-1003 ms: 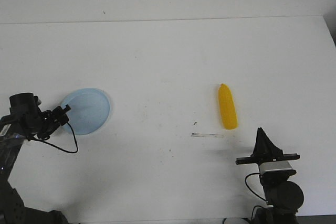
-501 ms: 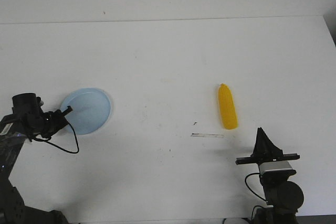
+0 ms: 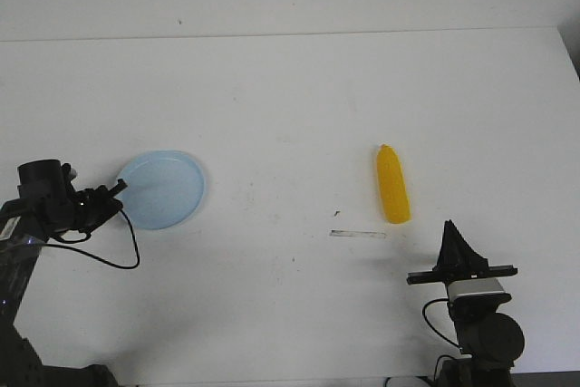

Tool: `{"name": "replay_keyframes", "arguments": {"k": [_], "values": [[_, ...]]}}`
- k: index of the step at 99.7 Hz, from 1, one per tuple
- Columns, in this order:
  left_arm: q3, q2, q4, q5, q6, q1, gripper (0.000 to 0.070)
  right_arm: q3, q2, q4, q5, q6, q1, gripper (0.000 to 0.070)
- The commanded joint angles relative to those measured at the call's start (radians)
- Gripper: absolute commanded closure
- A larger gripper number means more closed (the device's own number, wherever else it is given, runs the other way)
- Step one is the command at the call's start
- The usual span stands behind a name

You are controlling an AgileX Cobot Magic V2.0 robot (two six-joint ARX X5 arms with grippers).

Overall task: Place corn on plate with both arms
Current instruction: 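Push the blue plate with the left gripper toward the yellow corn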

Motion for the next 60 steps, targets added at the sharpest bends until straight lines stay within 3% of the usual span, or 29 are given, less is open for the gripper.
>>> {"name": "replay_keyframes", "arguments": {"k": [1, 22, 45, 60], "values": [[0.018, -0.033, 0.012, 0.027, -0.033, -0.009, 0.07, -0.001, 0.0, 0.013, 0.001, 0.009, 0.001, 0.0688], [0.018, -0.093, 0.018, 0.027, -0.063, -0.124, 0.07, -0.001, 0.0, 0.013, 0.0, 0.01, 0.001, 0.0688], [0.018, -0.065, 0.102, 0.026, -0.09, -0.37, 0.07, -0.001, 0.0, 0.013, 0.0, 0.01, 0.001, 0.0688], [0.018, -0.007, 0.168, -0.002, -0.163, -0.515, 0.0699, -0.001, 0.0, 0.013, 0.0, 0.01, 0.001, 0.0688]]}}
